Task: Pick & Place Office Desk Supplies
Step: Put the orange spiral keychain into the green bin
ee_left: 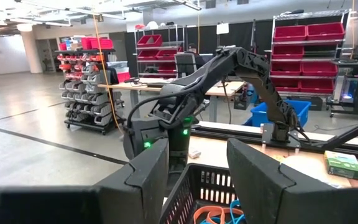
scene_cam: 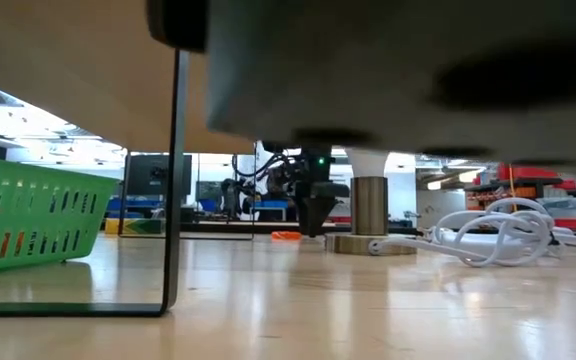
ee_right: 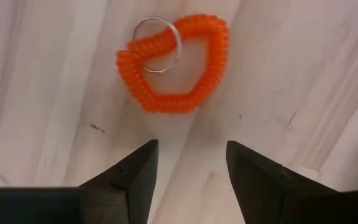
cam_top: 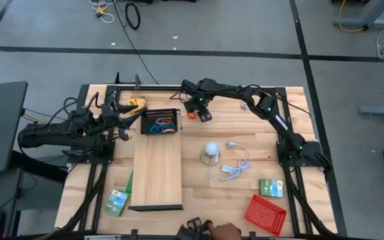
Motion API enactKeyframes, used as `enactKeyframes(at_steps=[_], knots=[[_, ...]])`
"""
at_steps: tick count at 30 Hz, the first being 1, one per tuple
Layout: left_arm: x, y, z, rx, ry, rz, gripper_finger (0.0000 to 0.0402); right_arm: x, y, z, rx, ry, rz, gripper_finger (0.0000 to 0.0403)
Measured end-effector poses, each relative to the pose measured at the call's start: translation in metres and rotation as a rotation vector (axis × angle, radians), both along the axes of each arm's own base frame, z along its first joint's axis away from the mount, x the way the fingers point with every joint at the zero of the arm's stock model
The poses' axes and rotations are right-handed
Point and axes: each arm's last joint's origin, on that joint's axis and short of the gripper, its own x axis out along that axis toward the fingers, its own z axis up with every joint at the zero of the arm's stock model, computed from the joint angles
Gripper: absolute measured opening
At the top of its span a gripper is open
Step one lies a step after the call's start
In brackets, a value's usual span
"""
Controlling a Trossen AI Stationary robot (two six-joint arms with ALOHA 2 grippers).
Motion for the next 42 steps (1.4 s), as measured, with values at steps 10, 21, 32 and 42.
enactKeyframes(at_steps=[10,21,32,42], knots=[[0.0,0.0,-0.001,0.0,0.013,0.0,0.0169,-0.001,0.002,0.003,-0.074,0.053,0.111,0.0195],[0.0,0.0,-0.003,-0.004,0.03,0.007,0.0169,-0.004,-0.004,0.01,-0.085,0.039,0.081,0.0146],[0.0,0.0,-0.003,-0.012,0.025,0.006,0.0169,-0.013,-0.006,0.042,0.079,-0.115,-0.01,0.0006],[0.0,0.0,-0.003,-0.029,0.017,0.005,0.0169,-0.025,-0.036,0.048,0.516,-0.394,-0.108,0.0002]])
